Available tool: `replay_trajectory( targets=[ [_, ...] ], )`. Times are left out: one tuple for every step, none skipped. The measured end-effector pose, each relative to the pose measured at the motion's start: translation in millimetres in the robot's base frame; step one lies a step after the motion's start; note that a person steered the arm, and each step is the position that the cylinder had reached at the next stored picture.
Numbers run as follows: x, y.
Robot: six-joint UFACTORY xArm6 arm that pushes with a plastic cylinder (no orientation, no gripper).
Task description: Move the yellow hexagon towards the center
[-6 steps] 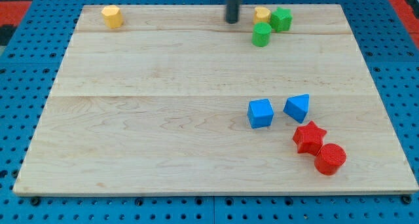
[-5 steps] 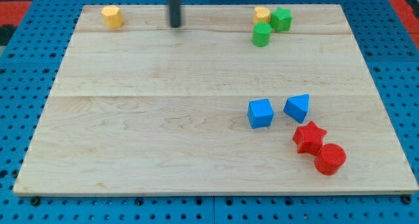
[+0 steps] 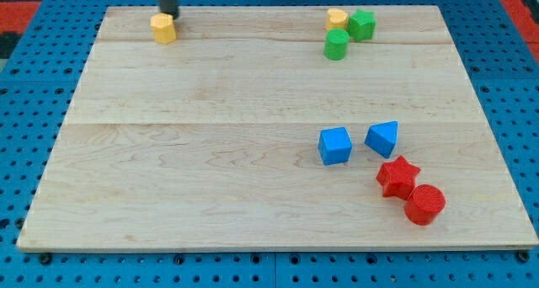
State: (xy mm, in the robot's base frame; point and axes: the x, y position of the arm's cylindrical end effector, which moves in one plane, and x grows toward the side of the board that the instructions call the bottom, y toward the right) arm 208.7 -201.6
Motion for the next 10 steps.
replay_trajectory(
  targets=[
    [1, -50],
    [27, -46],
    [28, 15],
    [28, 78],
    [32, 67],
    [46, 60],
    [62, 85],
    [62, 182],
    [81, 173],
    [97, 132]
  ],
)
